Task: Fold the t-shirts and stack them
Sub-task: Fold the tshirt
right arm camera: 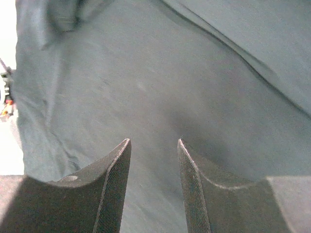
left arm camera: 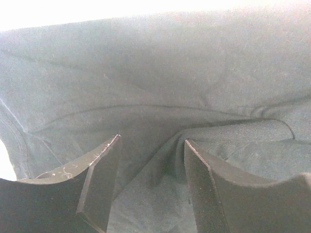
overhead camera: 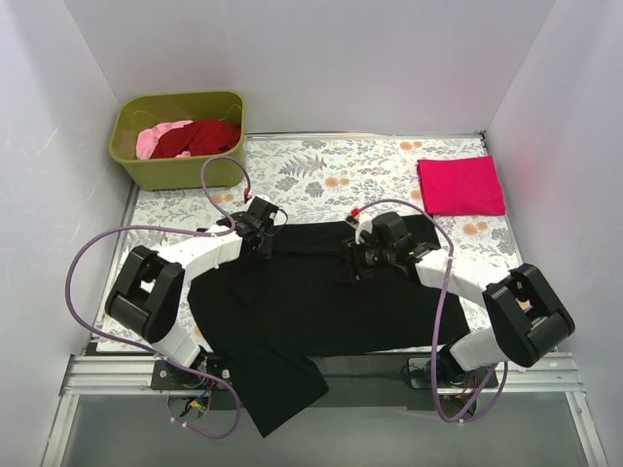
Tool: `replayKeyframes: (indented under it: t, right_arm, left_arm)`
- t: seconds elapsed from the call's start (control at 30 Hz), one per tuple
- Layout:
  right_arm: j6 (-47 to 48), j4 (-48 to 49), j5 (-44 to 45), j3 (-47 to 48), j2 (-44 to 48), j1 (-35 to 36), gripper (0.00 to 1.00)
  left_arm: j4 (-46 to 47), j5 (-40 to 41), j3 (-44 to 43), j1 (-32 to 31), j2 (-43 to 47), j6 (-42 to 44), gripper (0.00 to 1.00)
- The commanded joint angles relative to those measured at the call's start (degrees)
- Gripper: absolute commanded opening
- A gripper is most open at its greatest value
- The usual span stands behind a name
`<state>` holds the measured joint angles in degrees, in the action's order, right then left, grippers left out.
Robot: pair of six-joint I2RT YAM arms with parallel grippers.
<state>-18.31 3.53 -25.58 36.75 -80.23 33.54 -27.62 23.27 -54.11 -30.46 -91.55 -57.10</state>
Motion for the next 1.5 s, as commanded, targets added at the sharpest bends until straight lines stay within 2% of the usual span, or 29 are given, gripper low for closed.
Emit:
replayKeyframes:
  t: [0.0, 0.13, 0.3, 0.43, 0.67, 1.0, 1.47]
  right_arm:
    - [1.0, 3.9, 1.2, 6.3, -1.9, 4.2, 0.43]
    - [-5.2, 9.2, 3.0, 10.5, -7.4, 9.3, 0.43]
    - [-13.1, 17.0, 4.6, 15.1, -15.9, 13.3, 0.43]
    - [-20.7, 25.8, 6.2, 15.1, -21.1, 15.4, 0.44]
    - [-28.3, 33.8, 9.7, 16.5, -28.6, 17.0, 0.43]
    - [-34.7, 36.4, 12.7, 19.5, -34.2, 17.3, 0.40]
    - [-43.0, 37.3, 23.2, 17.7, -34.9, 18.5, 0.40]
  left_arm:
    - [3.2, -0.1, 0.0, 1.1, 3.5, 2.2, 0.51]
    - [5.5, -2.2, 1.8, 2.4, 5.1, 2.3, 0.53]
    - [7.8, -8.8, 4.0, 4.3, 9.1, 1.5, 0.58]
    - [9.9, -12.5, 5.5, 5.1, 12.2, 0.2, 0.63]
    - [10.0, -13.9, 6.1, 5.9, 9.3, -0.6, 0.62]
    - [9.1, -12.5, 5.3, 6.3, 8.4, -1.8, 0.52]
    - [8.1, -14.3, 4.4, 7.3, 7.3, -3.0, 0.51]
